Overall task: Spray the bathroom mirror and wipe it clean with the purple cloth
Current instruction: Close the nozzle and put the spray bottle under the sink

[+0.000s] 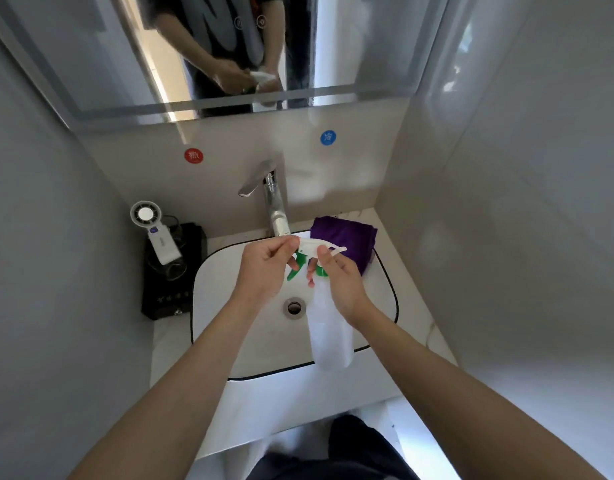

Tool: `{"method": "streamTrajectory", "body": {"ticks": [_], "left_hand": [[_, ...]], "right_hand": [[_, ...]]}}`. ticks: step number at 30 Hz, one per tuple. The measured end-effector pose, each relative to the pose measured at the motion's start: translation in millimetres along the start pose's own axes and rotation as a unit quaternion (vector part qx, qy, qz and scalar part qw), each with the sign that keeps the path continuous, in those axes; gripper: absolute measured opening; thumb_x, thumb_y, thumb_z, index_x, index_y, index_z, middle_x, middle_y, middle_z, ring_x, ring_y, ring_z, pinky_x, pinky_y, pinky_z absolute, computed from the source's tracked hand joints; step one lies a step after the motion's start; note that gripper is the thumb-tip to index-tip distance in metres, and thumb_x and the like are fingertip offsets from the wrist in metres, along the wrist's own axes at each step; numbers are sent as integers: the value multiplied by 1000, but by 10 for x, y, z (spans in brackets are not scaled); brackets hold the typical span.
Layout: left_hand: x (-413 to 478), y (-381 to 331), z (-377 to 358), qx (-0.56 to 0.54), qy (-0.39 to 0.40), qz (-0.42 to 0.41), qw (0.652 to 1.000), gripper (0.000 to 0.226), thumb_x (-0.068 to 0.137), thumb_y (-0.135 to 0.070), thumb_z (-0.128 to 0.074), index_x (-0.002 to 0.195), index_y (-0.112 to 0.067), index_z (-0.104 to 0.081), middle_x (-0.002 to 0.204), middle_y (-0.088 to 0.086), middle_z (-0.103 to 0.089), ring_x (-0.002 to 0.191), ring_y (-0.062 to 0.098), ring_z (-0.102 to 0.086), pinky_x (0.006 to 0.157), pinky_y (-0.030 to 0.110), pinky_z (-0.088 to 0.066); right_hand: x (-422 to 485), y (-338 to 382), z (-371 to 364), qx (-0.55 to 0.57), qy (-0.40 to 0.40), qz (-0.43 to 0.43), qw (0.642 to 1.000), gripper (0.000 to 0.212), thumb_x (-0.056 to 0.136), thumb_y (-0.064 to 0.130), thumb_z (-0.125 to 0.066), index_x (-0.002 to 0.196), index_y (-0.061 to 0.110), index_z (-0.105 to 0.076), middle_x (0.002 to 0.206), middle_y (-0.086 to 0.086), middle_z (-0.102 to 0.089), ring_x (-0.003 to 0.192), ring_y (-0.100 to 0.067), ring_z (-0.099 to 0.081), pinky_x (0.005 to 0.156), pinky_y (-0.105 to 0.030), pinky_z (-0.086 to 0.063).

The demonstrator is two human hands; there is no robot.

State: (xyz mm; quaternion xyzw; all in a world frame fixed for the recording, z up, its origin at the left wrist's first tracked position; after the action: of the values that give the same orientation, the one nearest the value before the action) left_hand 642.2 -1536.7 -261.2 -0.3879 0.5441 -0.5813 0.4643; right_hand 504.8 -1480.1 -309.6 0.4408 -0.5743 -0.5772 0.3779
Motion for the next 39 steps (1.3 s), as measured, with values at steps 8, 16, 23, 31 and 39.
{"method": "streamTrajectory", "body": {"ticks": [8, 16, 23, 31, 39], "left_hand": [[1, 16, -26, -14, 49, -21, 998, 24, 99, -16, -55, 86, -28, -71, 60, -2, -60, 49, 4, -47, 50, 13, -38], [-568, 483, -160, -28, 49, 126, 990, 24, 100, -20, -48, 105, -10, -68, 92, 7, -69, 73, 19, -58, 60, 26, -41], [-1736, 862, -1114, 223, 313, 121, 915, 65, 61, -64, -79, 116, -36, -60, 114, -17, -67, 104, 5, -62, 90, 28, -51], [-2774, 1746, -1739, 347, 343, 181, 854, 99, 52, -69, -80, 137, -34, -42, 133, -16, -55, 122, 14, -52, 104, 40, -44], [-3403, 3165, -1964, 361, 348, 278, 819, 97, 53, -58, -87, 133, -28, -41, 123, -15, -51, 117, 15, -49, 98, 31, -42]], "right_hand": [[-68, 37, 3, -9, -20, -26, 999, 56, 103, 38, -49, 78, -10, -62, 76, -17, -63, 66, -17, -58, 69, -22, -48], [-696, -67, 612, 193, -205, -127, 951, 38, 99, 42, -59, 77, 14, -73, 69, -9, -67, 60, -24, -61, 69, -39, -53], [-1471, -348, 1194, 307, -246, -177, 902, 37, 102, 40, -55, 85, 9, -67, 65, -5, -68, 58, -22, -66, 77, -43, -58], [-2534, -1055, 1951, 71, -189, -216, 955, 7, 94, 15, -64, 98, 10, -66, 82, 1, -68, 65, -1, -61, 63, -15, -47], [-3205, -2674, 2278, -138, -40, -345, 927, 42, 76, 47, -69, 111, 25, -59, 106, 6, -69, 99, -13, -67, 91, -40, -55]]}}
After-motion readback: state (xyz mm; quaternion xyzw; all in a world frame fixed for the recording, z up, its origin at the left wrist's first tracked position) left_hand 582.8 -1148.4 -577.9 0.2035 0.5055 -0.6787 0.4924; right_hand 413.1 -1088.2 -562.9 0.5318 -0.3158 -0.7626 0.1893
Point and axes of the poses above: each hand's wrist, its own x-axis towards the middle knuckle, its own z-axis out of the back of the hand, y = z × x, the point moved 10 cm from there along x, towards the middle knuckle
